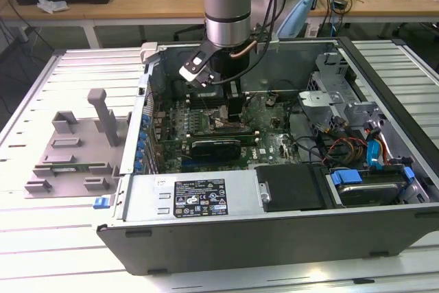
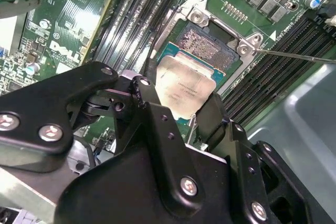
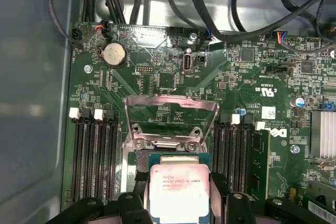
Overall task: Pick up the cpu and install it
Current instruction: 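Place the cpu into insertion slot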
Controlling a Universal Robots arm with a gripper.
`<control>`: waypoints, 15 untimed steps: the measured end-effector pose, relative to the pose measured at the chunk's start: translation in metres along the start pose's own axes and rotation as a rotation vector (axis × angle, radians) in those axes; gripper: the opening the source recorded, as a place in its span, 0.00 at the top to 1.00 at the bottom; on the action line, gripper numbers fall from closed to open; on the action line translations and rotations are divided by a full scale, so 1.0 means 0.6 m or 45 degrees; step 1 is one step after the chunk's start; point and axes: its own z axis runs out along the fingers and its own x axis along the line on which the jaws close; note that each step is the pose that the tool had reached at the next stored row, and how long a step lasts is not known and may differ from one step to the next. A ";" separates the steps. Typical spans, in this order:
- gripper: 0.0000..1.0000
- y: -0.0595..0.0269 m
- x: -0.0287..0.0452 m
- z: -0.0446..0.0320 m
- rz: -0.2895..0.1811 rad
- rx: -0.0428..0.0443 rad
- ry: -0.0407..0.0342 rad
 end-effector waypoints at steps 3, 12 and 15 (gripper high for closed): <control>0.46 0.000 0.002 0.008 0.000 0.000 0.0001; 0.46 -0.008 0.010 0.015 0.000 0.000 0.0001; 0.46 -0.009 0.011 0.019 0.000 0.000 0.0002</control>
